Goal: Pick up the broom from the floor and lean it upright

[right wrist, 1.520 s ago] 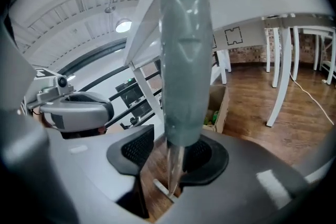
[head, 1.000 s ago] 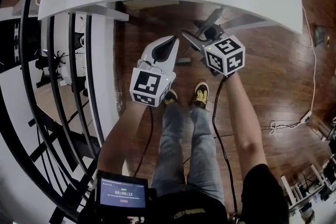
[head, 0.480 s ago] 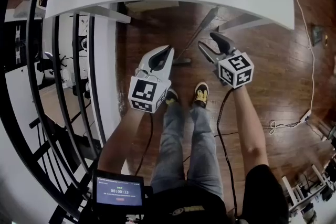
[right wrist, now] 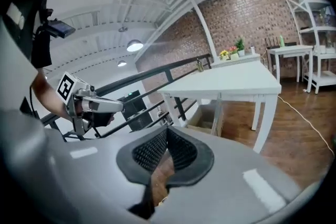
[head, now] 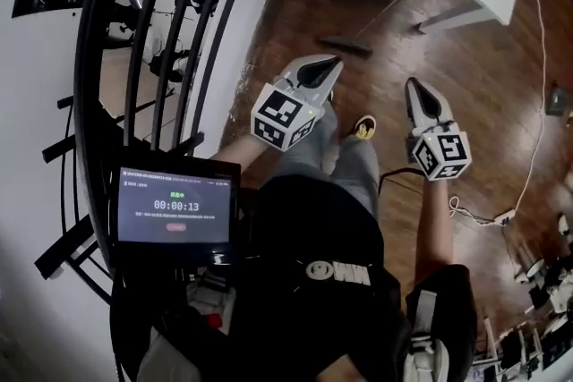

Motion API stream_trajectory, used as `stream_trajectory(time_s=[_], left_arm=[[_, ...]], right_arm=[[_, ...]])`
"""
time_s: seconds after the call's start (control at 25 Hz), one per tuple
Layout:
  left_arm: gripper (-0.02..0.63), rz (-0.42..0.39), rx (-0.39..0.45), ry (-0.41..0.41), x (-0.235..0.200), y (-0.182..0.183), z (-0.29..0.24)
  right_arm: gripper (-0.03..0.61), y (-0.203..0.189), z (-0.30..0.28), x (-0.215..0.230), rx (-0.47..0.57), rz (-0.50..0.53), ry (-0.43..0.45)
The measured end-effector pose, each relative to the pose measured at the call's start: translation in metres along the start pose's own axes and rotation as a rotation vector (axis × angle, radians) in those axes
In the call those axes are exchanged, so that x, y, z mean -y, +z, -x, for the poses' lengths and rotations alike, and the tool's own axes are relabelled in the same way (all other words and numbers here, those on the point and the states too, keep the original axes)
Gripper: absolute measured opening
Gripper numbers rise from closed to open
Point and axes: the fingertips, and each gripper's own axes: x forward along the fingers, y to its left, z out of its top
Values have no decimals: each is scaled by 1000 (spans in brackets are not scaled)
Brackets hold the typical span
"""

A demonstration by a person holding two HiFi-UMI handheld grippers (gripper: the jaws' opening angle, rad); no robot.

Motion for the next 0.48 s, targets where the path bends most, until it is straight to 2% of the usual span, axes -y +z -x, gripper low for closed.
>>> stream_trajectory(time_s=[0.12,0.2,0.36,0.48], left_arm=[[18,-5,80,122,-33,43,-13],[18,-15,133,164,-51,78,-32],[18,-18,230,183,-28,111,-39],[18,1,285,182,-22,122,-37]], right_arm=[[5,47,-50,-4,43,69,128],[5,84,-76,1,98,93,188],[5,104,-61,-5,146,90,229],[5,109,-66,-18,182,110,271]])
